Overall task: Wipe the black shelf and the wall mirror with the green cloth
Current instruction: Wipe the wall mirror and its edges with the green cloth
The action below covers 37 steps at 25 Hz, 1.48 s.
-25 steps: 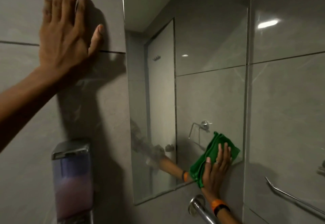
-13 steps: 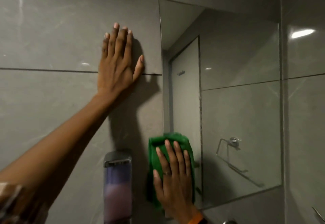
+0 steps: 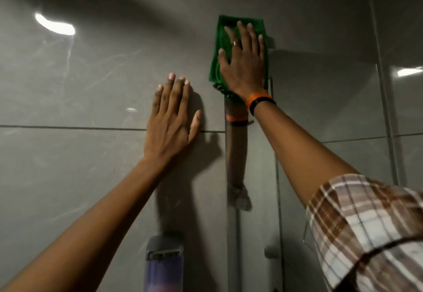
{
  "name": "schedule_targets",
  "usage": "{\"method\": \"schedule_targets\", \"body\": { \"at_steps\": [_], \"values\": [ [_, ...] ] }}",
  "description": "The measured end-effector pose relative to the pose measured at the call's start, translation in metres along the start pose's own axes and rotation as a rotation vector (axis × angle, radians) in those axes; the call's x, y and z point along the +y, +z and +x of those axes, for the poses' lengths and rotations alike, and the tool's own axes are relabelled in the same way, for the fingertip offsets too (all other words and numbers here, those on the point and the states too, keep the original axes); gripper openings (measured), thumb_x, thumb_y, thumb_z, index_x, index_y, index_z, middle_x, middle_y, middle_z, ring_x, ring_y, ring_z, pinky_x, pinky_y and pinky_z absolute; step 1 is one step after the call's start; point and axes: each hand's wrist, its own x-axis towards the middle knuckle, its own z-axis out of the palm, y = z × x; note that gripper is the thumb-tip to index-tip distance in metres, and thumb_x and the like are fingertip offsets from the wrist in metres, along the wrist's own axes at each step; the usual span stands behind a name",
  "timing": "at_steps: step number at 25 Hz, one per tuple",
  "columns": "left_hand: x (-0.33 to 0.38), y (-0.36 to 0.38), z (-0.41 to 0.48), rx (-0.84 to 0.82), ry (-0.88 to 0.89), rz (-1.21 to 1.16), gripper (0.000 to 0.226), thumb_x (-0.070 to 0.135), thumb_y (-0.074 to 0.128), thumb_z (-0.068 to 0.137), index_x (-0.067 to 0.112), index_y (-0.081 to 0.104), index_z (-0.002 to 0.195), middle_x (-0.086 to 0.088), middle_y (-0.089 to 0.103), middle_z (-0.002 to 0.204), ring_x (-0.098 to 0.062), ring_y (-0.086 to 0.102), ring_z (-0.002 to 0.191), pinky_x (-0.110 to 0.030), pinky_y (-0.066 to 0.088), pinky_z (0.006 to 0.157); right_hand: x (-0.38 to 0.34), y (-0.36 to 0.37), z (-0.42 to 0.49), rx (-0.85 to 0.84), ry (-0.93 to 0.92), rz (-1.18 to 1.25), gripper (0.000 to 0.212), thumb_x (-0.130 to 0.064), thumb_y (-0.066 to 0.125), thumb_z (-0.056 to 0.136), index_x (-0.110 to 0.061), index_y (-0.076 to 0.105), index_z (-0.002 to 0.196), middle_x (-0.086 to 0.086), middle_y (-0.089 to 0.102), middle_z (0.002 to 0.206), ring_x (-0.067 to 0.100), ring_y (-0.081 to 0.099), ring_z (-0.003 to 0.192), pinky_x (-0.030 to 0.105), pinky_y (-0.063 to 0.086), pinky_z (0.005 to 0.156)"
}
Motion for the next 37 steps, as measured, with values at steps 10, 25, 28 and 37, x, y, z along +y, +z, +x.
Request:
{"method": "schedule_targets", "body": {
  "at_steps": [10,25,28,37],
  "values": [
    [0.006,-0.006,-0.01,-0.044,-0.015,0.017,0.071,0.045,0.019,0.106,-0.001,0.018,0.16,-0.02,0.015,0.169,-0.033,0.01,0.157,-0.04,-0.001,0.127,-0.016,0.006,-0.246,0.022,-0.038,0.056,0.059,-0.039,0.032,0.105,-0.023,0.018,0.161,0.006,0.012,0.171,0.025,0.006,0.159,0.052,0.01,0.129],
    [0.011,-0.007,-0.027,-0.1,-0.017,0.038,0.074,0.05,0.017,0.105,0.001,0.013,0.161,-0.019,0.01,0.17,-0.031,0.004,0.158,-0.043,0.001,0.129,0.029,0.0,-0.494,-0.222,-0.084,-0.061,0.052,-0.047,0.031,0.1,-0.034,0.04,0.15,-0.004,0.012,0.171,0.023,0.015,0.157,0.043,0.013,0.126],
    [0.012,-0.006,-0.027,-0.094,-0.016,0.035,0.074,0.049,0.018,0.105,0.001,0.014,0.161,-0.019,0.012,0.17,-0.03,0.005,0.158,-0.044,0.002,0.13,0.02,0.004,-0.397,-0.147,-0.086,-0.005,0.065,-0.043,0.039,0.099,-0.031,0.021,0.16,-0.001,0.013,0.171,0.025,0.013,0.158,0.046,0.006,0.129],
    [0.01,-0.003,-0.028,-0.049,-0.012,0.019,0.073,0.047,0.021,0.105,0.0,0.018,0.16,-0.019,0.016,0.169,-0.031,0.007,0.158,-0.044,0.004,0.13,0.017,-0.001,-0.096,-0.049,-0.186,-0.008,0.06,-0.043,0.034,0.101,-0.028,0.026,0.158,0.005,0.017,0.17,0.026,0.009,0.158,0.048,0.007,0.129]
  ]
}}
